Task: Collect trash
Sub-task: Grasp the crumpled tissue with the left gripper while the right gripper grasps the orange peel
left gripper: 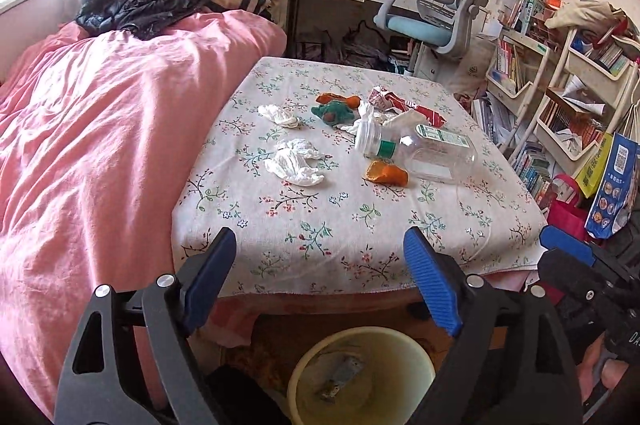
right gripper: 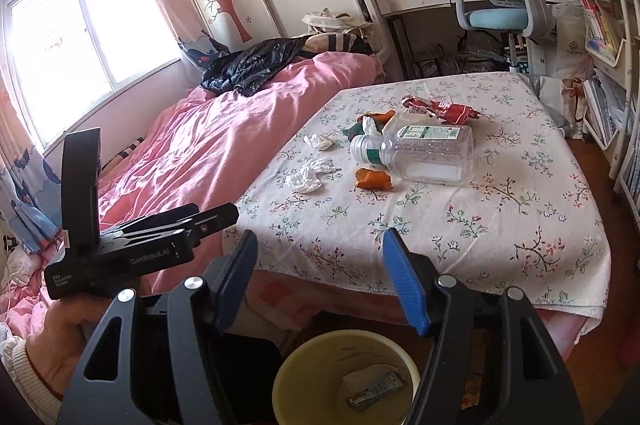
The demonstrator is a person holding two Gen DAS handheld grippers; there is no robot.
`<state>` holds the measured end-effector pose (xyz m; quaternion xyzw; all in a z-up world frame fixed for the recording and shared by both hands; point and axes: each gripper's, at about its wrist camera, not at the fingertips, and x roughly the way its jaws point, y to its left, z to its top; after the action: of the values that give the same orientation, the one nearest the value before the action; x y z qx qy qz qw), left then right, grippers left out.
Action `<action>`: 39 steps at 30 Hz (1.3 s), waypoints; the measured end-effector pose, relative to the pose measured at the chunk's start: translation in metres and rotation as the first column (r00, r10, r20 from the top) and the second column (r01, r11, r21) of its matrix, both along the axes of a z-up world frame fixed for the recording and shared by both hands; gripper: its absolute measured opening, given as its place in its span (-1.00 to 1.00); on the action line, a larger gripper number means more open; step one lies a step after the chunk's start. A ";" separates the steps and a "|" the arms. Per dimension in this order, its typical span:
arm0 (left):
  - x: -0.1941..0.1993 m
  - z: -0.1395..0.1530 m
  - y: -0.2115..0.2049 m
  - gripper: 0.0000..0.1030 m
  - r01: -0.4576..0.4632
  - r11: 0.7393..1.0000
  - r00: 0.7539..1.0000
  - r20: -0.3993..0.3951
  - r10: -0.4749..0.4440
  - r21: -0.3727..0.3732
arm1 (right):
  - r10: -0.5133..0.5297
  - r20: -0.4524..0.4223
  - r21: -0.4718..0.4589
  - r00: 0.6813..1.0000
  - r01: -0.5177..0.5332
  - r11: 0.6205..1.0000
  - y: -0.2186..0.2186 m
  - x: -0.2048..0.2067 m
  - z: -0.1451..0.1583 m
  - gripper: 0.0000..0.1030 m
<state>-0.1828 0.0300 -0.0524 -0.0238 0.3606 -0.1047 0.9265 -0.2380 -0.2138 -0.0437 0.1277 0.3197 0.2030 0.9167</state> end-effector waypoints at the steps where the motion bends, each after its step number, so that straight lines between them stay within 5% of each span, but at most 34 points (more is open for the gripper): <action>1: 0.003 0.002 0.000 0.59 -0.004 1.000 1.000 0.007 0.004 -0.001 | 0.008 -0.002 -0.008 1.000 -0.008 1.000 0.002 0.004 0.000 0.23; 24: 0.058 0.002 0.006 0.65 -0.086 0.996 0.996 0.017 0.086 -0.007 | 0.071 -0.038 -0.065 0.997 -0.073 0.995 0.017 0.067 -0.001 0.23; 39: 0.097 -0.011 0.022 0.67 -0.166 0.986 0.984 -0.067 0.167 0.023 | 0.090 -0.107 -0.111 0.990 -0.102 0.988 0.026 0.094 -0.015 0.23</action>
<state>-0.0856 0.0522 -0.0633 -0.0493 0.3898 -0.0230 0.9193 -0.1444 -0.1876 -0.0590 0.0685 0.3832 0.2212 0.8942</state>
